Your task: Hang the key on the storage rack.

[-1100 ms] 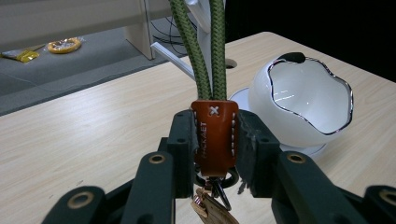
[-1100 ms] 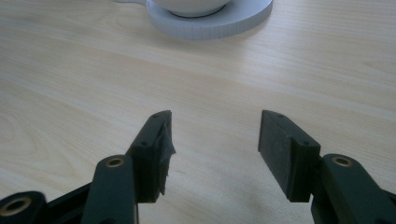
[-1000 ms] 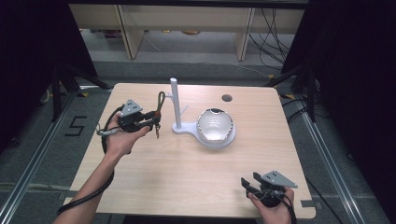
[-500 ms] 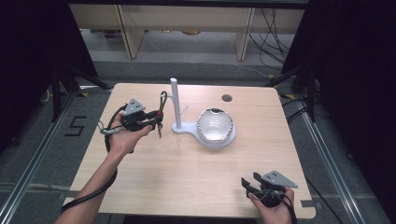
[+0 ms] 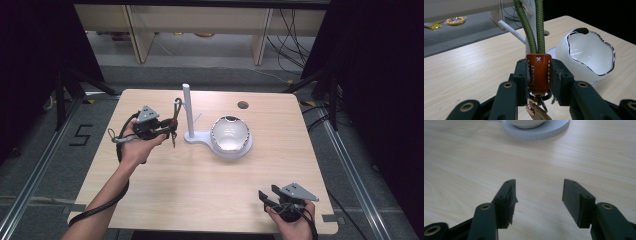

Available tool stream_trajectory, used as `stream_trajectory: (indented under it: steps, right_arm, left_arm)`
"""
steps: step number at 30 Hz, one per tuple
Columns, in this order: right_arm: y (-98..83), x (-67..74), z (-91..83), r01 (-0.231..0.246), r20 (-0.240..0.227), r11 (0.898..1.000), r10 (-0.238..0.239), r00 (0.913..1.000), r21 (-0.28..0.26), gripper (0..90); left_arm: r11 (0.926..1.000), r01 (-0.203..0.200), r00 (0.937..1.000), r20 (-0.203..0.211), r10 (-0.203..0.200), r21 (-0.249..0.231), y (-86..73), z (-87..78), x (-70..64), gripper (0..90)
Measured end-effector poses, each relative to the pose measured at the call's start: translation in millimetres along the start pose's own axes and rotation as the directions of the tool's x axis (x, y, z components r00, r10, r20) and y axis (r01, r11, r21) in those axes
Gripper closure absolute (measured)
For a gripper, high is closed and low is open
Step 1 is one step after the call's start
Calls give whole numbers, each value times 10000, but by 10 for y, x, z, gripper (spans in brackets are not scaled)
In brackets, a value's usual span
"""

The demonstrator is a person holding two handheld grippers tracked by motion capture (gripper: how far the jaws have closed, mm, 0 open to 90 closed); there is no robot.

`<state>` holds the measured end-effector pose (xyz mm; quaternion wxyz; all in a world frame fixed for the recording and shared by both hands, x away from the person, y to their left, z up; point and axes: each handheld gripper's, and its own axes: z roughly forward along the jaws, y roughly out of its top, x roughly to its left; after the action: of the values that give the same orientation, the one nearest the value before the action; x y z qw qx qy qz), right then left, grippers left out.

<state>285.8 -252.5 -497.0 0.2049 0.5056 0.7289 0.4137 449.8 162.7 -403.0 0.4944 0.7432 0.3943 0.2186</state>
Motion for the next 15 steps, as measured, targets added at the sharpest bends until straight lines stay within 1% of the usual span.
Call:
stream_trajectory:
  steps: [1,2,3,5,13,15]
  right_arm:
    - [-3,-2,10,-13,-86,10000,12,10000,-81,455]
    - [-1,-1,-1,1,-14,10000,-1,10000,-4,455]
    - [0,-1,-1,-3,-24,10000,3,10000,-1,455]
    - [-2,-3,8,-23,-133,10000,21,9999,-89,455]
    - [-3,-4,9,-20,-127,10000,18,9999,-93,455]
    - [-3,-4,9,-17,-124,10000,16,9999,-92,455]
  left_arm:
    - [10000,-43,10000,-12,44,35,-2,7,1,680]
    - [10000,34,10000,-21,-34,27,-7,19,-4,680]
    - [10000,23,10000,-29,-23,48,-9,23,-4,680]
    - [10000,-16,10000,-46,16,82,-10,33,-6,680]
    - [9999,14,10000,-43,-14,160,-26,91,-21,679]
    - [9998,84,10000,-13,-84,176,-32,107,-24,679]
